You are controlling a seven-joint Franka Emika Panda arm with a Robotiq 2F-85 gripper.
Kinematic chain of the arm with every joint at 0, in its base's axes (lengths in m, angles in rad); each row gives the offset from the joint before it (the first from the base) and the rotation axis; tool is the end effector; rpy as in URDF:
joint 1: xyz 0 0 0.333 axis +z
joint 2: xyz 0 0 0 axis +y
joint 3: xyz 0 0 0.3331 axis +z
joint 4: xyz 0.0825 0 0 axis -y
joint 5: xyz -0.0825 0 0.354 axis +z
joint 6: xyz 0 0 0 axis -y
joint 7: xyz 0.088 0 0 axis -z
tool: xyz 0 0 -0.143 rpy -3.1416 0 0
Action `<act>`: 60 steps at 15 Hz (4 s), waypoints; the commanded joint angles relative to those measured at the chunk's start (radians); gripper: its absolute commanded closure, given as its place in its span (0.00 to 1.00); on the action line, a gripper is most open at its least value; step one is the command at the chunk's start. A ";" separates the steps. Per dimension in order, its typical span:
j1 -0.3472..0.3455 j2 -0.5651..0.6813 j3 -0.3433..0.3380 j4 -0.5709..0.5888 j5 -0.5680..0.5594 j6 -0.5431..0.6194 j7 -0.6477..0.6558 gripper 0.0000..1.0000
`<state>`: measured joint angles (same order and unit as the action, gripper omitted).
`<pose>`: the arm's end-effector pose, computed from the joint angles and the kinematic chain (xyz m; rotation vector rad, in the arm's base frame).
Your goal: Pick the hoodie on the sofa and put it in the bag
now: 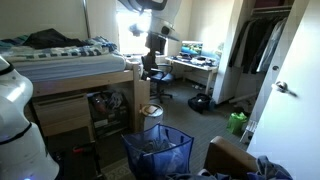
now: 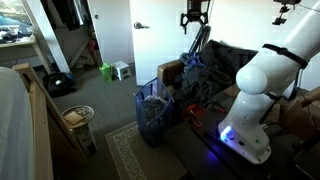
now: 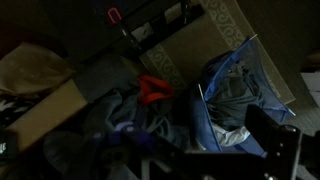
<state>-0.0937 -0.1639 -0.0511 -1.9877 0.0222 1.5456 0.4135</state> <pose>0.4316 -0.0608 0.5047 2.9833 -0.8562 -0.4373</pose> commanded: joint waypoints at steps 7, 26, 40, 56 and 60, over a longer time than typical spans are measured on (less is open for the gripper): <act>-0.036 0.131 -0.057 -0.072 0.102 0.072 0.066 0.00; -0.132 0.267 -0.185 -0.022 0.325 0.071 0.254 0.00; -0.167 0.429 -0.275 -0.059 0.397 0.379 0.683 0.00; -0.138 0.504 -0.284 -0.033 0.056 0.616 0.954 0.00; -0.146 0.555 -0.302 -0.016 0.045 0.648 0.979 0.00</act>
<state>-0.2325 0.3476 -0.3404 -2.0321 0.0780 2.1690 1.3499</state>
